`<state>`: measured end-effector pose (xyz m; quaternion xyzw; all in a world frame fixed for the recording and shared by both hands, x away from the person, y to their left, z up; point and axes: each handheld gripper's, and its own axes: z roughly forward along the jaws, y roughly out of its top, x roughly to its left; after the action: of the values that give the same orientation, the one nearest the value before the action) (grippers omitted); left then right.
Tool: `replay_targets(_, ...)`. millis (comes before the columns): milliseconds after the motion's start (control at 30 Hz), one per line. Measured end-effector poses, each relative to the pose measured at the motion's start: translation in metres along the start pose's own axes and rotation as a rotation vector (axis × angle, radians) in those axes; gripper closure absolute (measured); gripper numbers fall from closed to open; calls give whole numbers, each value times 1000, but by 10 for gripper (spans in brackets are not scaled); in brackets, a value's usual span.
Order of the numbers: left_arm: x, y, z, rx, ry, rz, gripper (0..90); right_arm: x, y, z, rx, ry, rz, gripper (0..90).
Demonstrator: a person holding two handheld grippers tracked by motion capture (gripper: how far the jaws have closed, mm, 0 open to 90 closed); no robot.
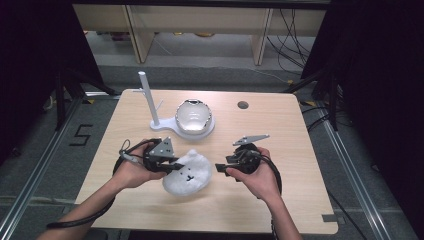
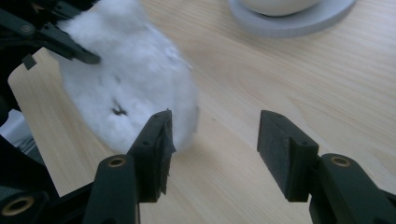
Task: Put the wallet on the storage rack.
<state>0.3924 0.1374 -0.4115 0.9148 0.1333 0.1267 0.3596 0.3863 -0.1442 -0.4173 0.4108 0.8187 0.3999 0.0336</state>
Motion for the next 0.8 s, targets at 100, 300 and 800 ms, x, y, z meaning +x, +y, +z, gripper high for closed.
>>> replay_targets(100, 0, 8, 4, -5, -4, 25, 788, 4, 7, 9, 32, 32, -36, 431)
replay_targets(300, -2, 16, 6, 4, -20, 83, 788, 8, 9, 20, 47, 60, -54, 396)
replay_targets(800, -1, 15, 7, -59, -15, 29, 750, 7, 7, 24, 65, 120, -94, 755)
